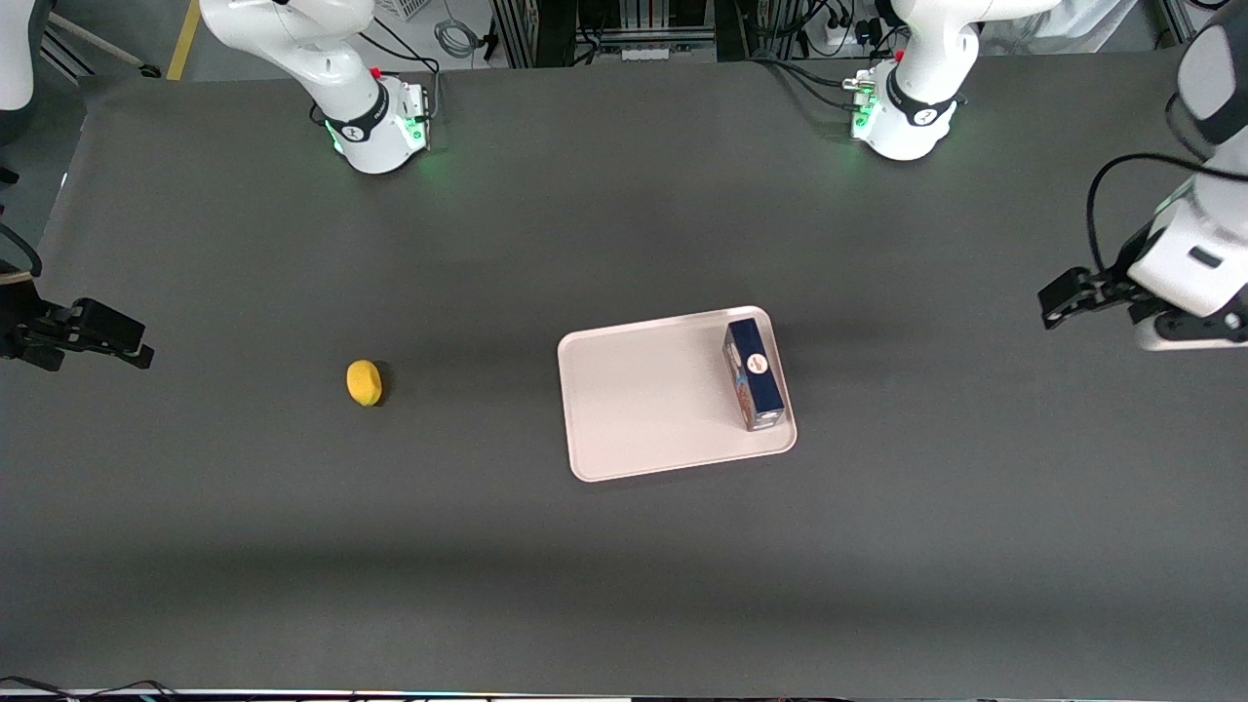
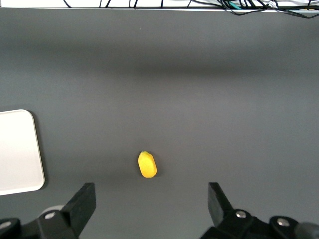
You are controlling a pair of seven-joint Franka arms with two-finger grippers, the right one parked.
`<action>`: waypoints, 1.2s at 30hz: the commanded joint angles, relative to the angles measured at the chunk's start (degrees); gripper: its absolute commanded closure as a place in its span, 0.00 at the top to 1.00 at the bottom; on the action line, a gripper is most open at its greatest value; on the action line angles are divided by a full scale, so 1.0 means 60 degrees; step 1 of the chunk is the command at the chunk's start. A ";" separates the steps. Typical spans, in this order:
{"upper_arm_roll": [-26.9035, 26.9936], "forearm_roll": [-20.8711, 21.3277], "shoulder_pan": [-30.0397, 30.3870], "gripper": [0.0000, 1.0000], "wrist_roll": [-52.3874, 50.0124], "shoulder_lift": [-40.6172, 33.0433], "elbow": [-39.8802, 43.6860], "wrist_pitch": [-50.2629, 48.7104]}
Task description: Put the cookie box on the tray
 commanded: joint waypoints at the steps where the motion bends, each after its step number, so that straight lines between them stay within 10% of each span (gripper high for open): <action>1: 0.0072 -0.0485 0.0062 1.00 0.0186 -0.0440 0.0335 -0.0893; 36: 0.0013 -0.0618 0.0048 1.00 0.0581 -0.0748 0.0424 -0.1173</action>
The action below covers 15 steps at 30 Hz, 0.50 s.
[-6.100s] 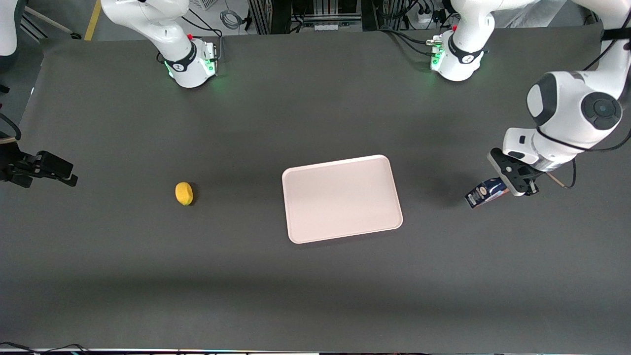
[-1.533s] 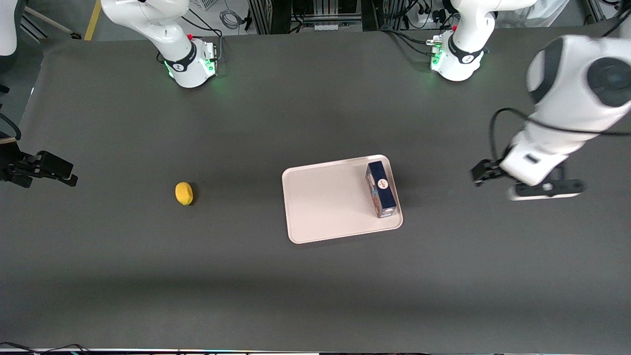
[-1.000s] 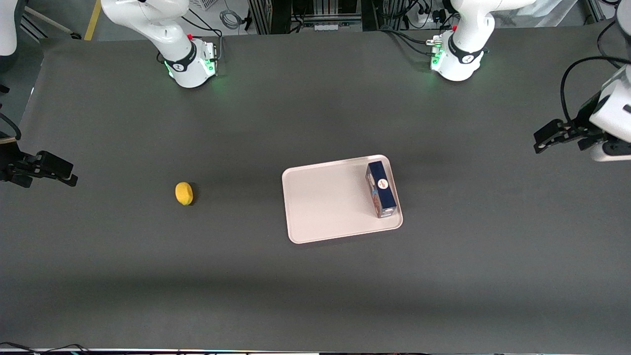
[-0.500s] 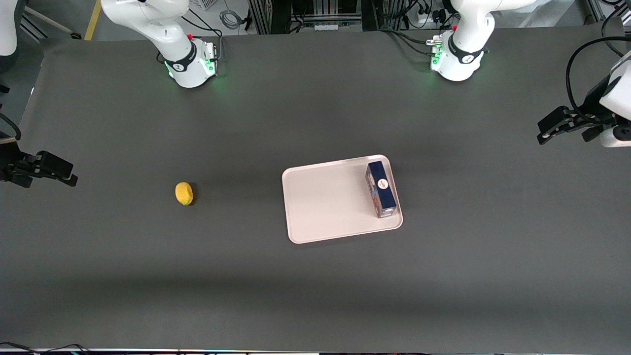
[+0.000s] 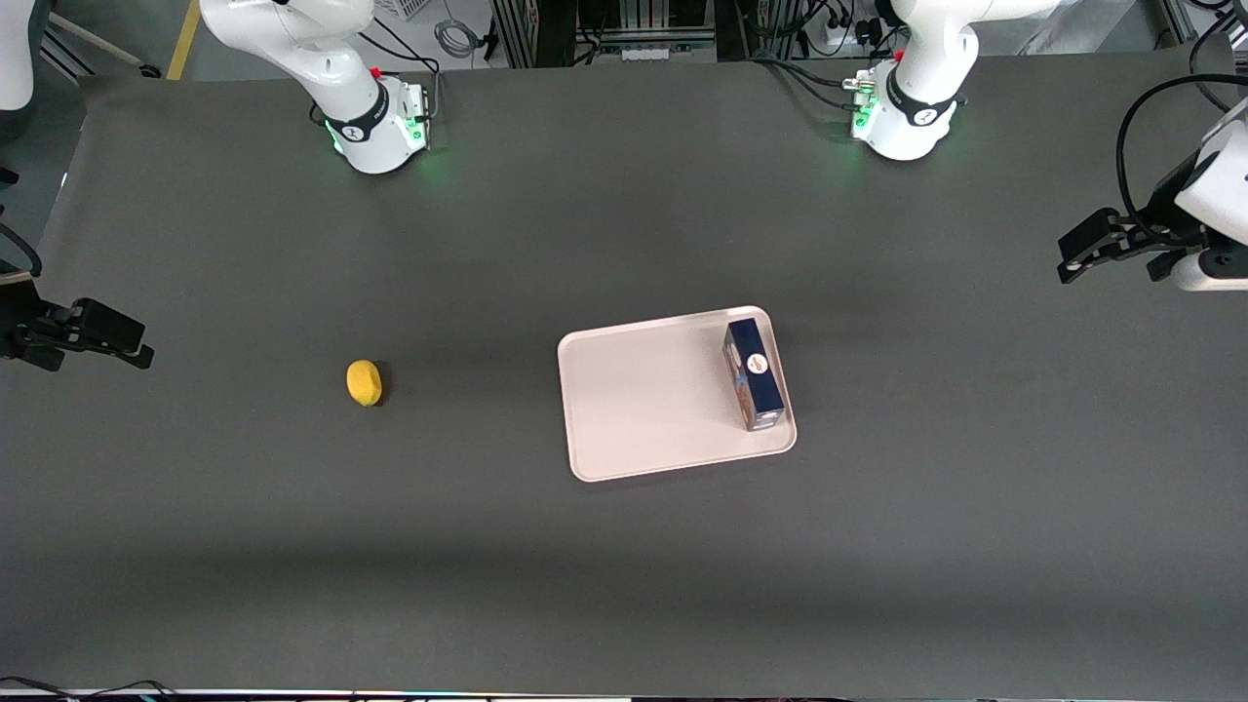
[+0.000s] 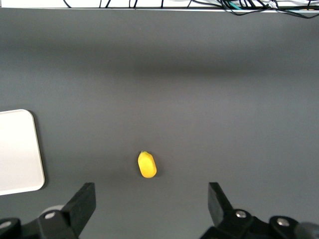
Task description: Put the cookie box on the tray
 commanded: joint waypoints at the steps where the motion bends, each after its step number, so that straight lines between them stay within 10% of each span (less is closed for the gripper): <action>1: -0.0010 0.0027 -0.0009 1.00 0.0188 -0.0053 -0.0003 -0.0093; 15: -0.0010 0.0027 -0.0009 1.00 0.0423 -0.0038 -0.0003 -0.0107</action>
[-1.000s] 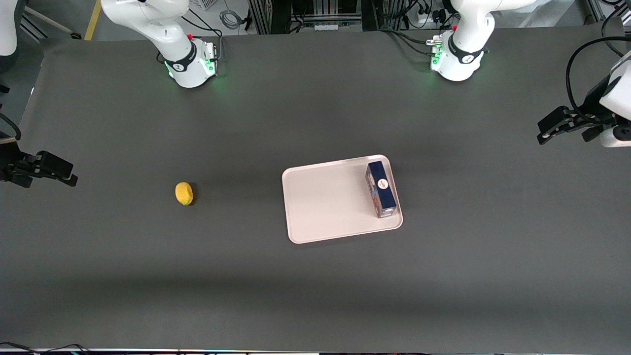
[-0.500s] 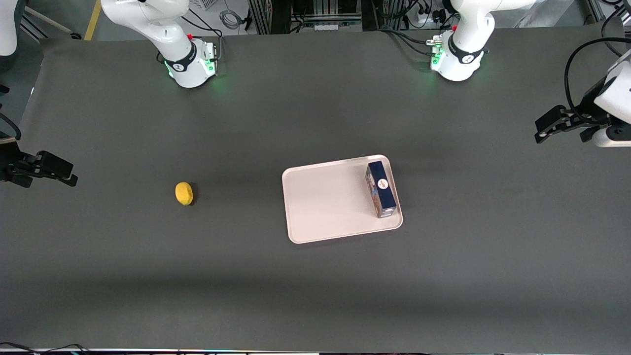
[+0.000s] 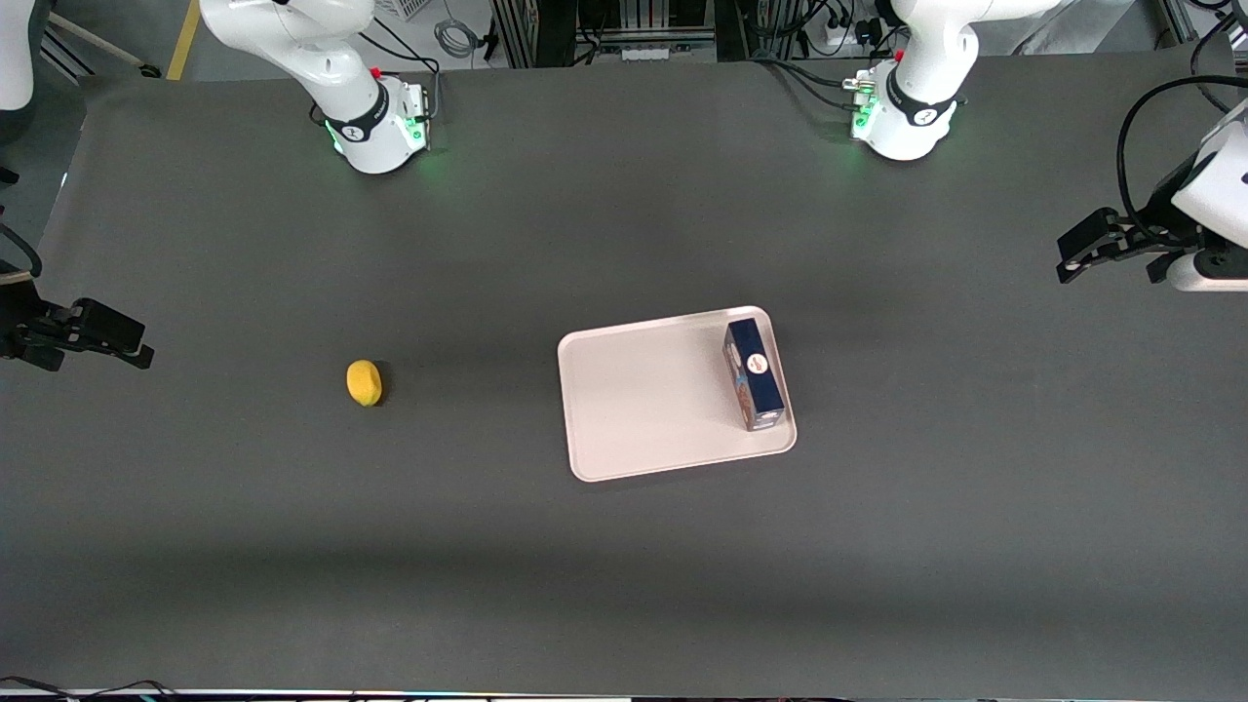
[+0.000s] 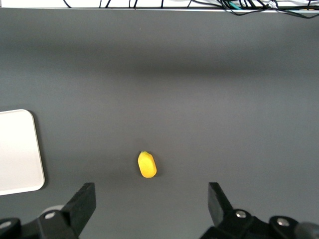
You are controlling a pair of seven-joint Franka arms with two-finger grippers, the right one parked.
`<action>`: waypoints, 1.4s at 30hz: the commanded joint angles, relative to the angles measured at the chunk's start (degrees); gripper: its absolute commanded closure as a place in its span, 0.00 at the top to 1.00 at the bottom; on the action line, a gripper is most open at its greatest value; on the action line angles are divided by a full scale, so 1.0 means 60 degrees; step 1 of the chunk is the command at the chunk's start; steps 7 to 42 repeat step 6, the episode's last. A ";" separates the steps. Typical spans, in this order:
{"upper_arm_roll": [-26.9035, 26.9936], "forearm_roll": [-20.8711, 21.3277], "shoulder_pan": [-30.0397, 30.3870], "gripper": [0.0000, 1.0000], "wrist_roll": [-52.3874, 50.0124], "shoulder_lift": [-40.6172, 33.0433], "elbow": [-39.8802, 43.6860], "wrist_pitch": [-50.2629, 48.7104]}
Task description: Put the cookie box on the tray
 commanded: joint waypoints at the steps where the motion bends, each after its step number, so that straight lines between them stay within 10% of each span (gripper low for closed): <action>1: 0.0004 0.0025 -0.0009 1.00 0.0180 -0.0060 -0.0003 -0.0107; 42: -0.0010 0.0025 -0.0024 1.00 0.0180 -0.0060 -0.0003 -0.0122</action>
